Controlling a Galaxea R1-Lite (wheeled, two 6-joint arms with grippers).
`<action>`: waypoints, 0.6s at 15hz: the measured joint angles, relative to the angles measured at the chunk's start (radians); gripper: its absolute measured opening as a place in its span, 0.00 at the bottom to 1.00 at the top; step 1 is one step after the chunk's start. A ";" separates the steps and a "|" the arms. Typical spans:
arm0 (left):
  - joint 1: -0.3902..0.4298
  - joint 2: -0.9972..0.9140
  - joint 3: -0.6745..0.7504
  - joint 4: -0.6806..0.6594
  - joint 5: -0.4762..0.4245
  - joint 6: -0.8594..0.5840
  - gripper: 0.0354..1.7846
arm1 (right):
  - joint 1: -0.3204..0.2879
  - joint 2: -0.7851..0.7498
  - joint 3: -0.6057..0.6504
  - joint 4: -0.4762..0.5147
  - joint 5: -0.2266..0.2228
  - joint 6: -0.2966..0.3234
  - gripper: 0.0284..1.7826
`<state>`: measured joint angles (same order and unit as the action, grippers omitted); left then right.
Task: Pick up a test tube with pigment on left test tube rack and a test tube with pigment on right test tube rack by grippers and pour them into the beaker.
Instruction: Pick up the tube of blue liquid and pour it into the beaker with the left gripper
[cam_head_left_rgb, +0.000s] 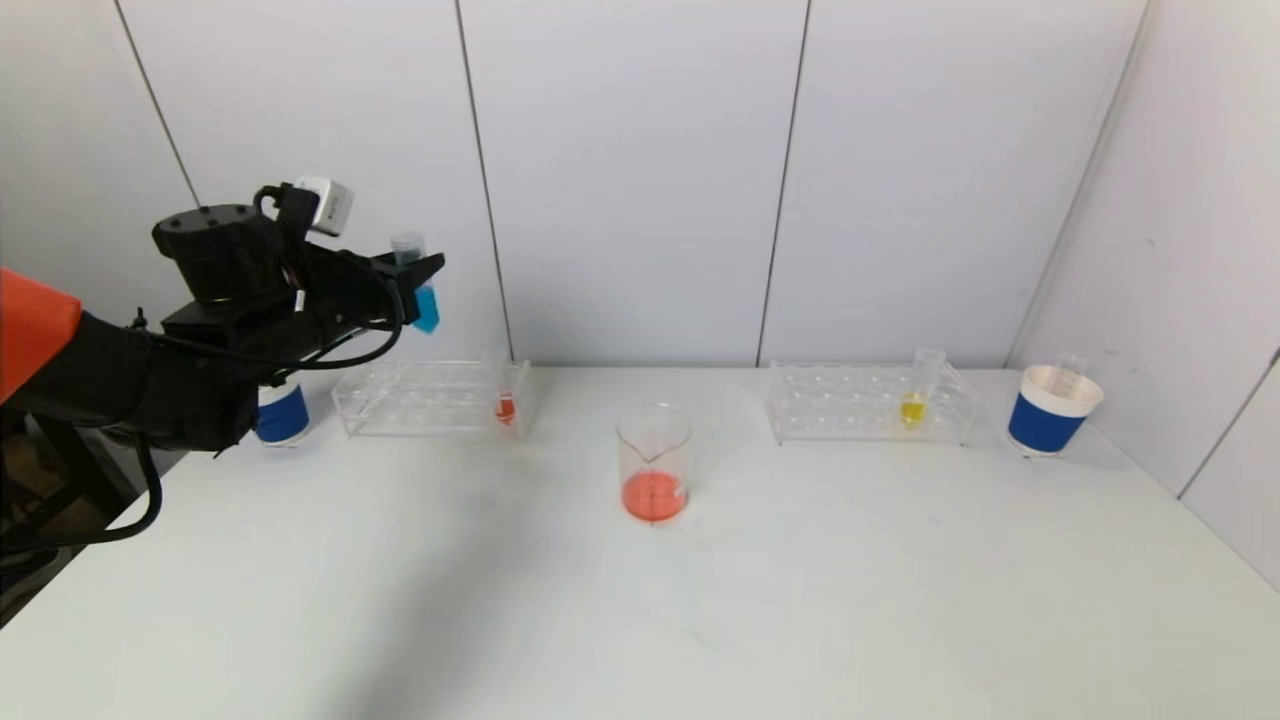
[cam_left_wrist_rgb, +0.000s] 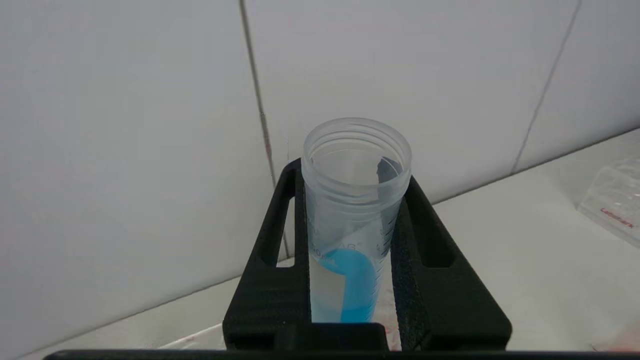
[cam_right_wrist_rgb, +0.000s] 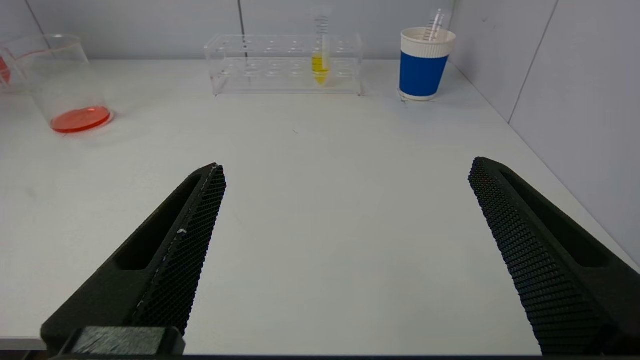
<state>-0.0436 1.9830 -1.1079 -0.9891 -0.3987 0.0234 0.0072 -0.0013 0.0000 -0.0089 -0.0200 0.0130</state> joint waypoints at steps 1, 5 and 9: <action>-0.018 -0.016 0.001 0.011 0.000 0.005 0.25 | 0.000 0.000 0.000 0.000 0.000 0.000 0.99; -0.097 -0.062 -0.018 0.050 0.000 0.010 0.25 | 0.000 0.000 0.000 0.000 0.000 0.000 0.99; -0.156 -0.059 -0.058 0.074 -0.012 0.058 0.25 | 0.000 0.000 0.000 0.000 0.000 0.000 0.99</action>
<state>-0.1996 1.9238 -1.1655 -0.9149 -0.4109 0.0817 0.0072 -0.0013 0.0000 -0.0089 -0.0196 0.0130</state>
